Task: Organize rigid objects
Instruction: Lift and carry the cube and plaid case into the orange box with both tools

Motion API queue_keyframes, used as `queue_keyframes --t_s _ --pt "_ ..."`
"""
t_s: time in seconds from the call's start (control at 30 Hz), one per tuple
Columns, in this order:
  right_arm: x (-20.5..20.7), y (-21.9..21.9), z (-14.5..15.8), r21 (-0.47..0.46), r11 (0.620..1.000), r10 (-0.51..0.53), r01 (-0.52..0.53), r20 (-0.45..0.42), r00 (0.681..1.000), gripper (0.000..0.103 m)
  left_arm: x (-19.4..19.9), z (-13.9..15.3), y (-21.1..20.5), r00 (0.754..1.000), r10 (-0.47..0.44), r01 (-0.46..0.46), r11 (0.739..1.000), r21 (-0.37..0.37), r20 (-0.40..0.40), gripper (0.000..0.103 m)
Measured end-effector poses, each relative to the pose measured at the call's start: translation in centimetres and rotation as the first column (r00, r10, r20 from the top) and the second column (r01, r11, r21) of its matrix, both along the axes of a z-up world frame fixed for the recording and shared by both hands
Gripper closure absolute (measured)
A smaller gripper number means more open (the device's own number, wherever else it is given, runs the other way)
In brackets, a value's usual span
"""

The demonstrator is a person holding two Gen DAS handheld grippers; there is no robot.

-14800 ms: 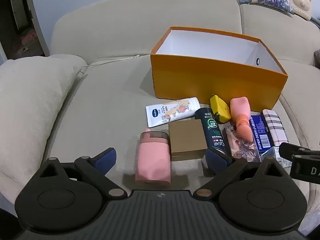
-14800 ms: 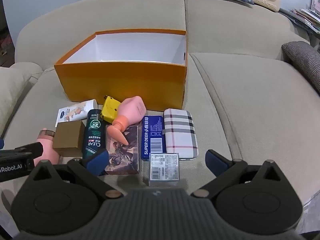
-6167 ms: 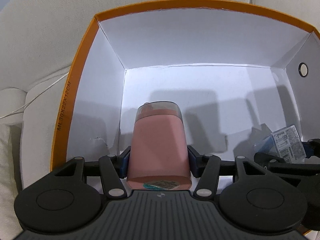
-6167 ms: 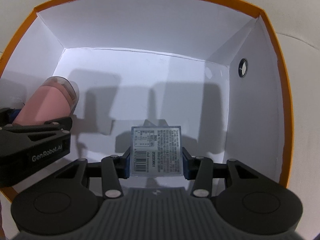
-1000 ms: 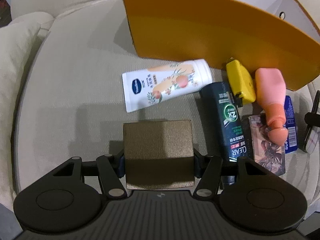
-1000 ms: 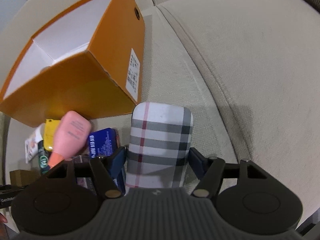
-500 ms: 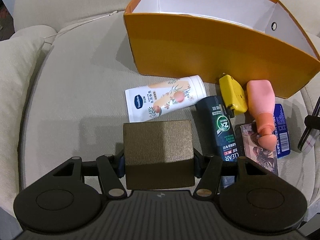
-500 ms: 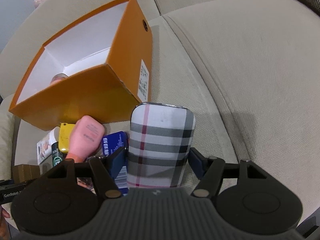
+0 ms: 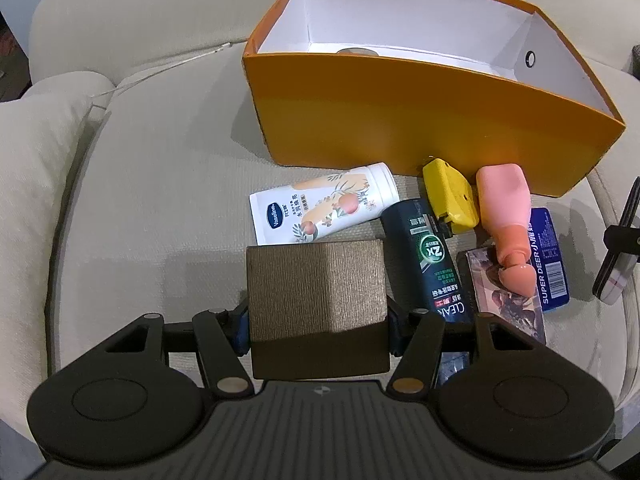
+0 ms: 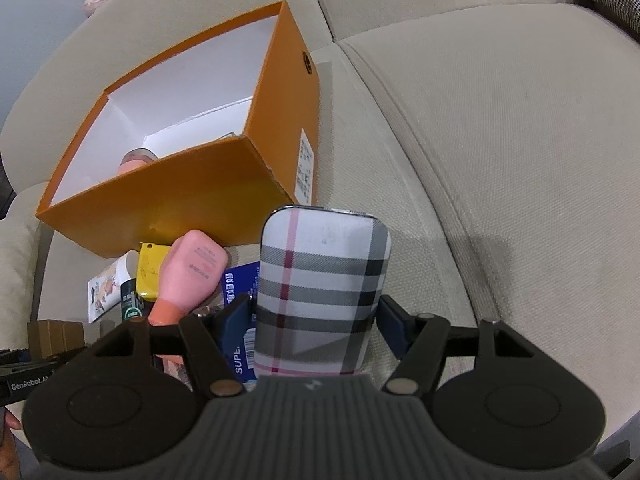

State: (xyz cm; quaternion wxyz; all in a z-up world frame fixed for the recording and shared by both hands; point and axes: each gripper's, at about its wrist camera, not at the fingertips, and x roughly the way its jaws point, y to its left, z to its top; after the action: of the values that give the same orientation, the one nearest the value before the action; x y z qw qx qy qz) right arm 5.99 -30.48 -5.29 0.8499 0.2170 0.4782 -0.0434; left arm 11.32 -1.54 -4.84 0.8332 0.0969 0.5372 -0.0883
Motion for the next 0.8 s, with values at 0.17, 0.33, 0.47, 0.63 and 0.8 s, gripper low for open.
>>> queue_keyframes --t_s 0.17,0.33,0.47,0.63,0.8 --pt "-0.4 0.5 1.0 -0.025 1.000 0.017 -0.016 0.025 1.000 0.034 -0.5 0.5 -0.1 1.000 -0.010 0.010 1.000 -0.001 0.018 0.035" --pt "-0.7 1.2 1.8 -0.064 0.997 0.041 -0.038 0.044 0.998 0.034 -1.0 0.6 -0.3 0.999 -0.029 0.029 1.000 -0.002 0.044 0.035" --pt "-1.1 2.0 2.3 -0.095 0.994 0.064 -0.058 0.060 0.996 0.034 -1.5 0.7 -0.7 0.997 -0.045 0.045 0.999 -0.002 0.060 0.035" --pt "-1.5 3.1 2.6 -0.117 0.989 0.098 -0.089 0.073 0.993 0.034 -1.6 1.4 -1.0 0.996 -0.051 0.052 0.999 -0.010 0.078 0.035" --pt "-1.8 3.9 3.1 -0.129 0.985 0.125 -0.113 0.089 0.988 0.034 -1.6 2.4 -1.4 0.992 -0.058 0.061 0.998 -0.022 0.109 0.035"
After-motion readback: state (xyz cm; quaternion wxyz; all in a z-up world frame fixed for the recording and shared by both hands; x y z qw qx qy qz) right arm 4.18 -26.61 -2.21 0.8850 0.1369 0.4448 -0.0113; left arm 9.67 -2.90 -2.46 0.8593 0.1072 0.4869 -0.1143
